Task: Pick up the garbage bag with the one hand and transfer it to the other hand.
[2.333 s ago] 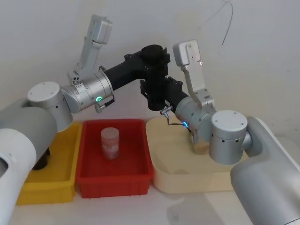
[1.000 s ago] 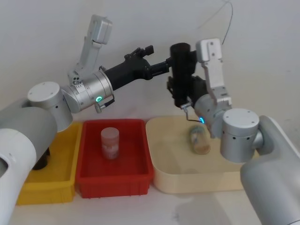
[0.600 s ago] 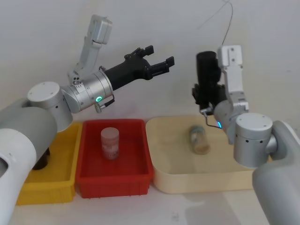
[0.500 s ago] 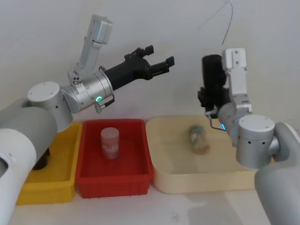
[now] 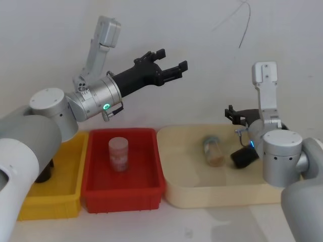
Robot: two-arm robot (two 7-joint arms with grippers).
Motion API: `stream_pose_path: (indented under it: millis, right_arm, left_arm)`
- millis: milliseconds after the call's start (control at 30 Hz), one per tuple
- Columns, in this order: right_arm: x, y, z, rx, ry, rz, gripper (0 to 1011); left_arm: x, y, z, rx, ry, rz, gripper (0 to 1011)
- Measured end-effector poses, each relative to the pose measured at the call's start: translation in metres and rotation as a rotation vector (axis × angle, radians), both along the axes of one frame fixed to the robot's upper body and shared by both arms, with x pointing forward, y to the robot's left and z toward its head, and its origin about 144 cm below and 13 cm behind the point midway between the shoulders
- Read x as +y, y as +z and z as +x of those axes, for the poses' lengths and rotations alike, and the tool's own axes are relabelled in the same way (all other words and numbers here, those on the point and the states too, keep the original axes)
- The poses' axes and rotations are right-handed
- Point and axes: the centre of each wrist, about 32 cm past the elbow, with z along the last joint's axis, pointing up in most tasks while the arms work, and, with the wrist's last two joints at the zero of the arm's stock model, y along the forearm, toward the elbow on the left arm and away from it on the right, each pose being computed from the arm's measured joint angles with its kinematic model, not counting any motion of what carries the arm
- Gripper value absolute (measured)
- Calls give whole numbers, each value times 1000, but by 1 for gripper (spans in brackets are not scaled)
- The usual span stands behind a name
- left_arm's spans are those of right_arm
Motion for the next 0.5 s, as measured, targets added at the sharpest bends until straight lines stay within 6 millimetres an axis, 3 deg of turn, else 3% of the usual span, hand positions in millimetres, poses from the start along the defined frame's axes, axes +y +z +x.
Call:
stream_pose_path:
  millis: [67, 500]
  right_arm:
    - [-1, -1, 0, 6, -12, -3, 998]
    - [-5, -4, -1, 21, -39, -11, 1000]
  left_arm:
    - [0, 0, 0, 0, 0, 0, 1002]
    - [0, 0, 0, 0, 0, 0, 1002]
